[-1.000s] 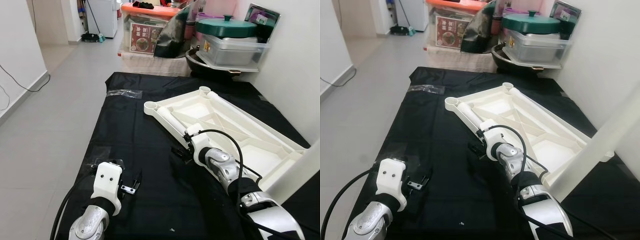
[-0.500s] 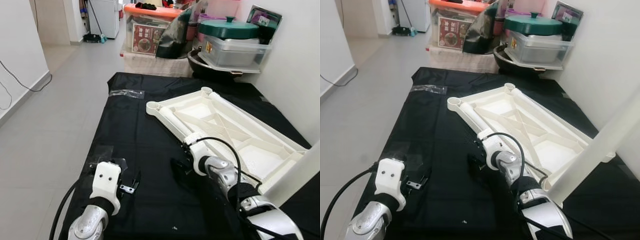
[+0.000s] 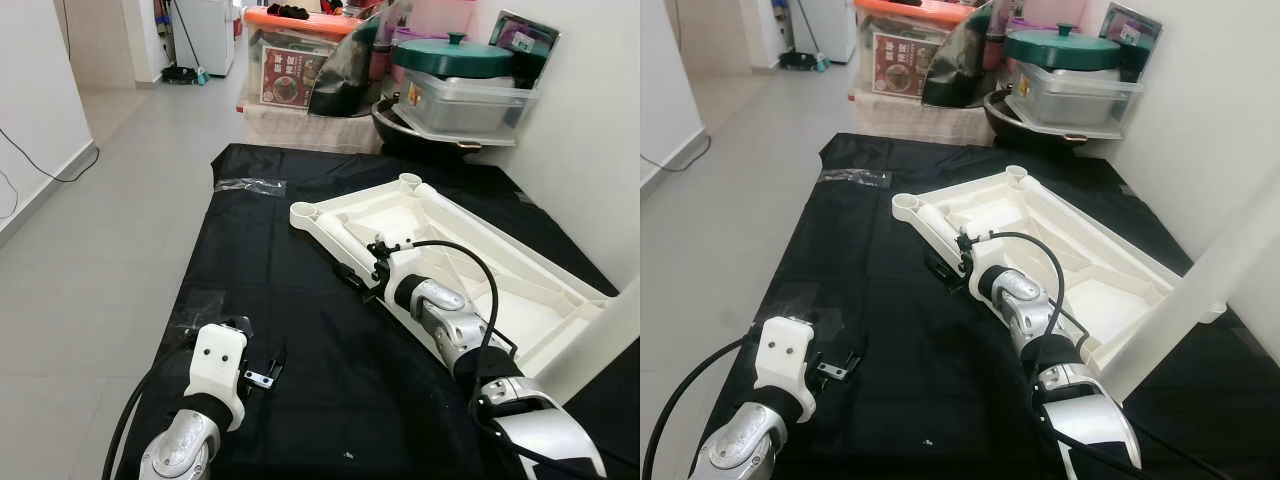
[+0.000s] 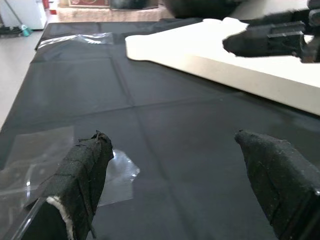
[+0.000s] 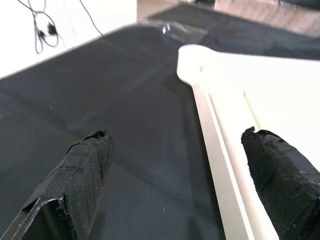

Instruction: Building children table

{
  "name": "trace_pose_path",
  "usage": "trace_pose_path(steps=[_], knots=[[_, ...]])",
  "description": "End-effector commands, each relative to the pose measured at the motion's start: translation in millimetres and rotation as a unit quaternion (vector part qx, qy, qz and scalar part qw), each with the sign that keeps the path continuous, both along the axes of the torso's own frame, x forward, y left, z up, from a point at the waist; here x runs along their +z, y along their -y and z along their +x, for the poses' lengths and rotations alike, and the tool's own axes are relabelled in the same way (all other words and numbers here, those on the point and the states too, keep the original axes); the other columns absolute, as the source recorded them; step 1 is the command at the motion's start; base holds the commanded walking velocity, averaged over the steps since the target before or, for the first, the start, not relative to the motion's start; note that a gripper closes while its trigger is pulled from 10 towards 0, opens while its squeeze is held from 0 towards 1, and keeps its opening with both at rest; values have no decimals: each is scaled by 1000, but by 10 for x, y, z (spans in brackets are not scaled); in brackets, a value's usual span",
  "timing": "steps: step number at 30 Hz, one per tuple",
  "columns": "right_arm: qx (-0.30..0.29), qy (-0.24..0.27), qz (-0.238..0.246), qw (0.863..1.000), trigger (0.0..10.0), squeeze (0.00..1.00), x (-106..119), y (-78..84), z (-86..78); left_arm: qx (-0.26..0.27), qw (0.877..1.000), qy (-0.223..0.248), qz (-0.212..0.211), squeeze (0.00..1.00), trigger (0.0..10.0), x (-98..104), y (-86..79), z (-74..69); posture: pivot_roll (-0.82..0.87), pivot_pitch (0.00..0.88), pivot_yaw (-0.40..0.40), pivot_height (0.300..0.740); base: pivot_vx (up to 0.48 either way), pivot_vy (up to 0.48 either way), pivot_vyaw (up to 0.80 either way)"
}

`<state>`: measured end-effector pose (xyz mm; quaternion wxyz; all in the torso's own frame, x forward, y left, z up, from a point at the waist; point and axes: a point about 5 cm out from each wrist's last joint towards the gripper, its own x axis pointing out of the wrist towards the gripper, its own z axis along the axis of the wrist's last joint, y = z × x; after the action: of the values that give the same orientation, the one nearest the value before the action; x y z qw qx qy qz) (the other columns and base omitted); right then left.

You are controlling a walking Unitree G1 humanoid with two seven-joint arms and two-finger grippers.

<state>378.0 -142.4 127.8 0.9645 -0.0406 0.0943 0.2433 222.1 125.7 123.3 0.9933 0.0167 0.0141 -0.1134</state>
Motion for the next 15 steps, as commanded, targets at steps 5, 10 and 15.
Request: trace_pose_path(steps=[5, 10, 15], knots=[[-33, -41, -26, 998, 10000, 0, -152, 160, -35, -2, 1000, -5, -3, 0, 10000, -17, 29, 13, 132, 0, -155, 740, 0, 0, 0], [-36, -43, -32, 998, 10000, 0, -169, 204, -45, -1, 1000, -5, -3, 0, 10000, -17, 30, 15, 132, 0, -155, 740, 0, 0, 0], [-36, -47, -44, 997, 10000, 0, -202, 242, -62, -1, 1000, -5, -3, 0, 10000, -19, 33, 23, 134, 0, -157, 740, 0, 0, 0]])
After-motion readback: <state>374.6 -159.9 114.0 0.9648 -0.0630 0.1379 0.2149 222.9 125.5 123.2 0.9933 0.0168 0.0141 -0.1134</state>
